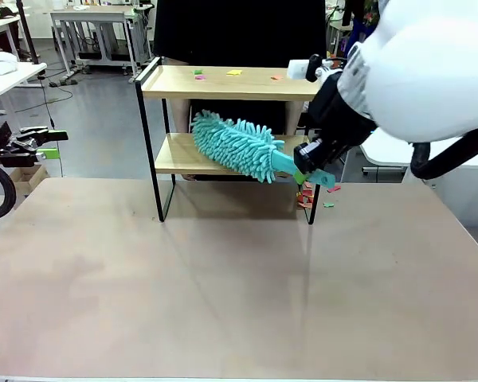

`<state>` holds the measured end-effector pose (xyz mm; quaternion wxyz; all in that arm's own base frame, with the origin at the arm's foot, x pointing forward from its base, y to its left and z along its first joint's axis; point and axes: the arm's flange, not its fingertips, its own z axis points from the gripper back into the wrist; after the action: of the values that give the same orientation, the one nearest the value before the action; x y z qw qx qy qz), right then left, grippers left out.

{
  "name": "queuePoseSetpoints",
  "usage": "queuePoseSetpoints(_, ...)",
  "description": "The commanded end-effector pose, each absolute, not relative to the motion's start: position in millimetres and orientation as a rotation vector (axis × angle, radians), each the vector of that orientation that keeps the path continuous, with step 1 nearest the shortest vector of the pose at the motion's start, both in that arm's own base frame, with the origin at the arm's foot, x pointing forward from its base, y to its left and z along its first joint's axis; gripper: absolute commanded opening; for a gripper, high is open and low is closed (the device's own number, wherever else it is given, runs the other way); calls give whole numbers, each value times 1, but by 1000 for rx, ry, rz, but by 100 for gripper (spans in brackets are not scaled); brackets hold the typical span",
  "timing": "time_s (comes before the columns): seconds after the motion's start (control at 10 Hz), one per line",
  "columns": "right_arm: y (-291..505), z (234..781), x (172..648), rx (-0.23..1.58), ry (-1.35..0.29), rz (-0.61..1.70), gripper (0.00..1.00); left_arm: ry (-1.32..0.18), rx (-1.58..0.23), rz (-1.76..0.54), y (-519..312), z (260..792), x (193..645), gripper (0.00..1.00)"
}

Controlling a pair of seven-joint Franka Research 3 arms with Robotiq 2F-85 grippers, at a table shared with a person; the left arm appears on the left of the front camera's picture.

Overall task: Clean the shelf.
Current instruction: Clean the specific section of the Shelf indicated by the human with the Duster.

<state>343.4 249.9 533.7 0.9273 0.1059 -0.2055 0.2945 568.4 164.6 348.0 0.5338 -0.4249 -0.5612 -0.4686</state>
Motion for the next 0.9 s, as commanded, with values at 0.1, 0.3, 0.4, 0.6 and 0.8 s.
queuePoseSetpoints(0.1, 217, 531, 320, 331, -390, 818, 13, -1335, -1007, -1127, 164, 351, 566, 100)
queuePoseSetpoints(0.3, 203, 528, 298, 344, -360, 936, 13, -1335, -1007, -1127, 164, 351, 566, 100)
queuePoseSetpoints(0.4, 193, 525, 288, 345, -340, 970, 13, -1335, -1007, -1127, 164, 351, 566, 100)
queuePoseSetpoints(0.6, 170, 520, 270, 317, -301, 1009, 13, -1335, -1007, -1127, 164, 351, 566, 100)
queuePoseSetpoints(0.8, 144, 519, 246, 255, -251, 1027, 13, -1335, -1007, -1127, 164, 351, 566, 100)
